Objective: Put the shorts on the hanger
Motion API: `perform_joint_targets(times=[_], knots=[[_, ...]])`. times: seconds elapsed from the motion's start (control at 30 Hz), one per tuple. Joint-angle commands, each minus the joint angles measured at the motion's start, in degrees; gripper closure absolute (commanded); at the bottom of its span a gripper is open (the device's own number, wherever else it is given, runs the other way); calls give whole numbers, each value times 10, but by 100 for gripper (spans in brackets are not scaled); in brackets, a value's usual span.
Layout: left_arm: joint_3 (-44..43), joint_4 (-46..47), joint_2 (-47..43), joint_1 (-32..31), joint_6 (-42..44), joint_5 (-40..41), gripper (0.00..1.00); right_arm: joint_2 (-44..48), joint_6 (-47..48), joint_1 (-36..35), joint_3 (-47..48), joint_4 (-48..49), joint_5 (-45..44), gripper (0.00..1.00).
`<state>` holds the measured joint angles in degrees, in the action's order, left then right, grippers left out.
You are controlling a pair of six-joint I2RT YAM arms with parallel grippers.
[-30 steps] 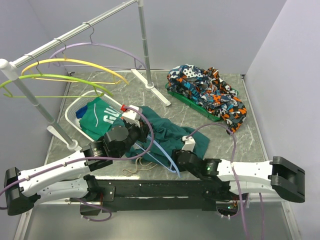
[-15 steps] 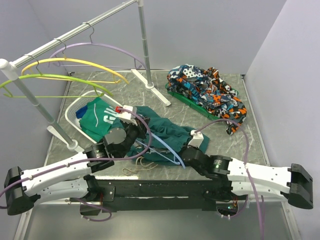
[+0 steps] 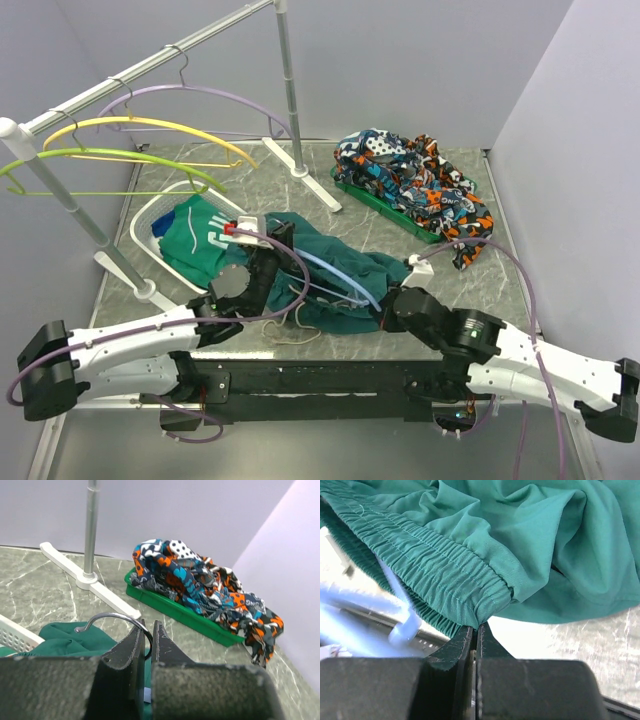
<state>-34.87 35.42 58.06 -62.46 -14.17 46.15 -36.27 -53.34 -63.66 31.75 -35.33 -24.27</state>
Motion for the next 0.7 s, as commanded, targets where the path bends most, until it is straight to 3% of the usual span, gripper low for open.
perform_joint_targets(times=[0.0, 0.17, 0.27, 0.43, 0.67], knots=[[13, 76, 26, 7, 43, 86, 99, 12, 5, 20, 46, -82, 44, 100], [21, 126, 55, 7, 62, 98, 99, 3, 3, 36, 89, -147, 64, 100], [32, 148, 56, 7, 60, 106, 99, -4, 13, 84, 94, -185, 84, 100], [59, 162, 48, 8, 50, 123, 99, 10, 31, 137, 84, -188, 142, 100], [75, 184, 40, 11, 57, 125, 99, 5, 39, 177, 97, -208, 148, 100]])
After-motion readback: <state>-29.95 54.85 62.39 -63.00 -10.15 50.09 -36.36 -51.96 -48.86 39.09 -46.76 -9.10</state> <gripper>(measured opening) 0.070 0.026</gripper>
